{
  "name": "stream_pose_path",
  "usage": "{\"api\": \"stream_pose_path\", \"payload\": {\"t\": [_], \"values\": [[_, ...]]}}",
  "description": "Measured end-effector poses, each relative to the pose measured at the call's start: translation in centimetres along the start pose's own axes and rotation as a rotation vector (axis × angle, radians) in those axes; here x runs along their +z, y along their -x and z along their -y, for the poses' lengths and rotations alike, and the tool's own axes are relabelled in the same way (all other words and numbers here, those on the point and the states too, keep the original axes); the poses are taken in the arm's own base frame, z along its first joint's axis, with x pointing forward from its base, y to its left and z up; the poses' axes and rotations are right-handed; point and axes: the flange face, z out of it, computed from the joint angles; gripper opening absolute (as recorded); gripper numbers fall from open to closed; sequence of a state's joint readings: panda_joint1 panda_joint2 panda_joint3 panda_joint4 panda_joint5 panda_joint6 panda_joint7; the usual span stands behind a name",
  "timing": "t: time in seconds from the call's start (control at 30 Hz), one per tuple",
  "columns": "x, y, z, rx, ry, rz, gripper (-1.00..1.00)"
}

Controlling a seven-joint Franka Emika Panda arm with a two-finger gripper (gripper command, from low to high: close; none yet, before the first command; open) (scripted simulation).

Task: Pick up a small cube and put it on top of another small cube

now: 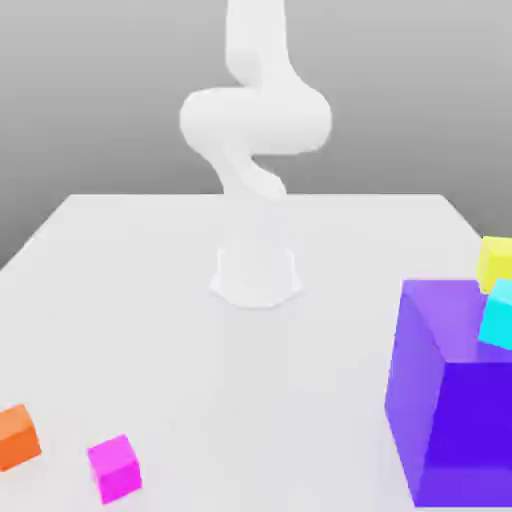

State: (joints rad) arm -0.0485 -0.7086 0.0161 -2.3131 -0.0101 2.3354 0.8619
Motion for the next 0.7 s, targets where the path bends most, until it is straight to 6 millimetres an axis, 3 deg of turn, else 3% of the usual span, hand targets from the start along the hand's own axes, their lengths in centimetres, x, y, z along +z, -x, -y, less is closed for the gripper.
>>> {"api": "stream_pose_path", "payload": {"t": [0.17,0.33,0.53,0.7], "values": [[10.0,-1.2,-2.6,0.155,0.155,0.035,0.00],[19.1,-1.6,-7.0,0.310,0.297,0.070,0.00],[28.8,-0.6,-14.4,0.502,0.458,0.115,0.00],[35.3,1.4,-21.9,0.680,0.588,0.153,0.00]]}}
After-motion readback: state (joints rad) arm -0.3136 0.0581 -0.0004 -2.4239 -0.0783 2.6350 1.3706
